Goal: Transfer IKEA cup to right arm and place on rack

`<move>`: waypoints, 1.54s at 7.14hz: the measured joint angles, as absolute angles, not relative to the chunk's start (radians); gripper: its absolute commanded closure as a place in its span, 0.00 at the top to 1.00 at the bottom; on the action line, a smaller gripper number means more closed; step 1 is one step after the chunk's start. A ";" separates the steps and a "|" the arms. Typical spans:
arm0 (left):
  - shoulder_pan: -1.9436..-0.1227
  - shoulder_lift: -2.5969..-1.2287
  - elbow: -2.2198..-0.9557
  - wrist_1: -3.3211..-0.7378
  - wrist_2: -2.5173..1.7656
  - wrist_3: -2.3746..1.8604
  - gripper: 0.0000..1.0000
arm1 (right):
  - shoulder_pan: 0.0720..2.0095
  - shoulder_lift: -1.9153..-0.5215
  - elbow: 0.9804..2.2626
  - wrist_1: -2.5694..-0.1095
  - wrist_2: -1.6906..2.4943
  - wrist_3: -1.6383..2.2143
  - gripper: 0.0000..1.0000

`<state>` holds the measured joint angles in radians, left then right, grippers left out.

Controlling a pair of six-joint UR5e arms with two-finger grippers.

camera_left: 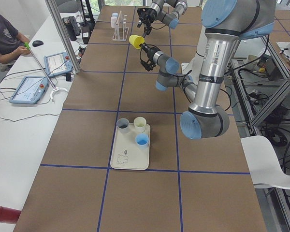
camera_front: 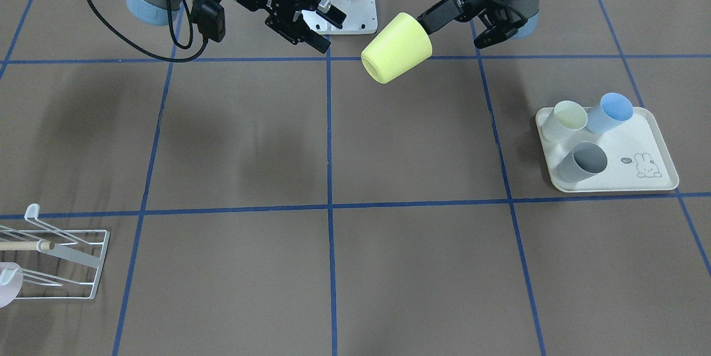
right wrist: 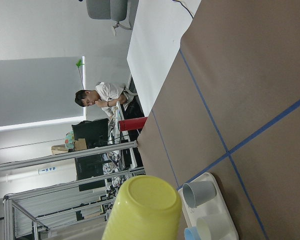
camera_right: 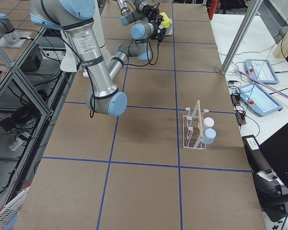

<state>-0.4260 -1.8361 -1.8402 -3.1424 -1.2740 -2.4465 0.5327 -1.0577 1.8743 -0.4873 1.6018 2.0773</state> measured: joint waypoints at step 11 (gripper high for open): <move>-0.332 -1.898 -1.832 -3.133 -1.226 -2.369 0.00 | 0.512 -1.046 1.860 -0.488 1.582 2.080 1.00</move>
